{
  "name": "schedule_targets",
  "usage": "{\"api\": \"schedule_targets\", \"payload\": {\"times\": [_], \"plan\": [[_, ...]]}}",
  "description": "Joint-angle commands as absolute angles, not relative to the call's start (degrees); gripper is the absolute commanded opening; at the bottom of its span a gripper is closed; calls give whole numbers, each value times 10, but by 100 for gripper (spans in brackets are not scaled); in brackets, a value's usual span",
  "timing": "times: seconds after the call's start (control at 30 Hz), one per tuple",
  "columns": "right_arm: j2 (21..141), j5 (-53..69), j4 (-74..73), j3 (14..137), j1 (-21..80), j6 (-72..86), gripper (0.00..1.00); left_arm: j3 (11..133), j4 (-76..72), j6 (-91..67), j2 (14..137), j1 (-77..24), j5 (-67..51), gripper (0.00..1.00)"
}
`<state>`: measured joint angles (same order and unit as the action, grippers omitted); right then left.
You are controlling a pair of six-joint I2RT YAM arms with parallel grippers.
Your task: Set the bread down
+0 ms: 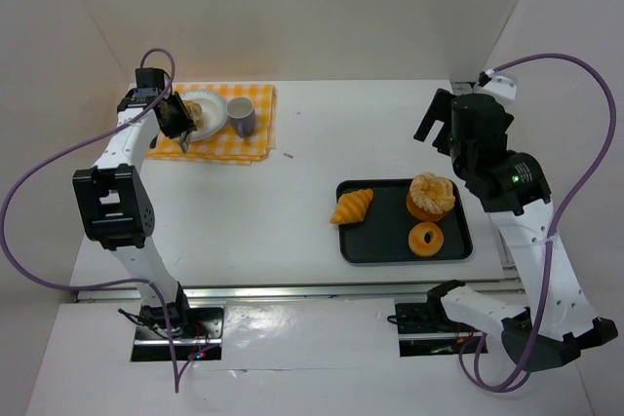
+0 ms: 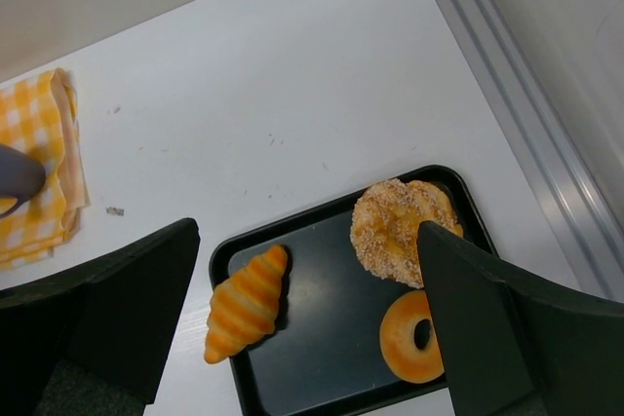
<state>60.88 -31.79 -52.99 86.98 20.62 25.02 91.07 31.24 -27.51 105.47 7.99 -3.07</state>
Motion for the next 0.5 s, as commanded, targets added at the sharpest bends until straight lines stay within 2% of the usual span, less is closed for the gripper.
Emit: {"api": "schedule_targets", "payload": {"times": [0.0,0.07,0.1,0.2,0.47], "plan": [[610,-307,-496,881,203,248,100,943,295,-280,1048,83,-35,49],[610,-307,-496,881,203,248,100,938,295,-280,1026,83,-28,69],[610,-307,-496,881,203,248,100,938,295,-280,1020,83,-28,73],[599,-307,-496,875,203,248,100,938,301,-274,1008,83,-23,73],[589,-301,-501,863,203,253,100,921,305,-279,916,76,-23,61]]}}
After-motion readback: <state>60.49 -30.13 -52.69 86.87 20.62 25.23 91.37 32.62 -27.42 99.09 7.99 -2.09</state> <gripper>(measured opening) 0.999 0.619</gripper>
